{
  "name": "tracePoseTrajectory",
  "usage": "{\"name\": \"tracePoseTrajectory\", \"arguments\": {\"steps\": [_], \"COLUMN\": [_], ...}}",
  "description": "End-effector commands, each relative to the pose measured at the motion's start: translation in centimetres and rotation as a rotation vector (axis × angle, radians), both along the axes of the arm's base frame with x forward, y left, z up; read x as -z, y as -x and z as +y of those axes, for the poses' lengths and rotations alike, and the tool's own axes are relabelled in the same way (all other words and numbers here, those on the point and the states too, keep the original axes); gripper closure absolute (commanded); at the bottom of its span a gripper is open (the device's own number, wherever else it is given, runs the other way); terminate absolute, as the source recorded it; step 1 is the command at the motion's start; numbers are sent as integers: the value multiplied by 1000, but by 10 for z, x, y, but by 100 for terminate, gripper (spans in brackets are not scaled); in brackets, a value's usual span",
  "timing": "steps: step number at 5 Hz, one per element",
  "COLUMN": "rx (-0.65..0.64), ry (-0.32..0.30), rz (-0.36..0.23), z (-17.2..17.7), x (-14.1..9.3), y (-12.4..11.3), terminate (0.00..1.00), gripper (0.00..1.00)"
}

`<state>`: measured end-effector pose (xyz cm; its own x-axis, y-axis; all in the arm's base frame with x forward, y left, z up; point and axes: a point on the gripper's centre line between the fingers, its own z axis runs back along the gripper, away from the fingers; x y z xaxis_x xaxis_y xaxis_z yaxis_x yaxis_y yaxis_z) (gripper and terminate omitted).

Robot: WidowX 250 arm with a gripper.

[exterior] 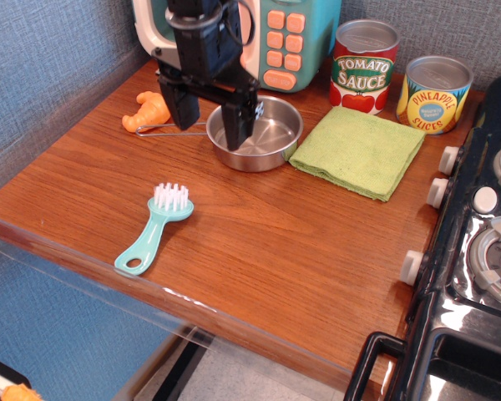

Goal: Place the green towel to the right of the pot.

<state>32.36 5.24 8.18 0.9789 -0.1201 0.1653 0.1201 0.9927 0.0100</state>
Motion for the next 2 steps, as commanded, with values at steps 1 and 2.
{"name": "tracePoseTrajectory", "arguments": {"steps": [1,2], "rx": [13,13], "ry": [-12,-12], "rz": [-33,-33], "z": [7,7], "x": [-13,-13], "y": [5,5], "terminate": [0,100], "gripper": [0,0]}}
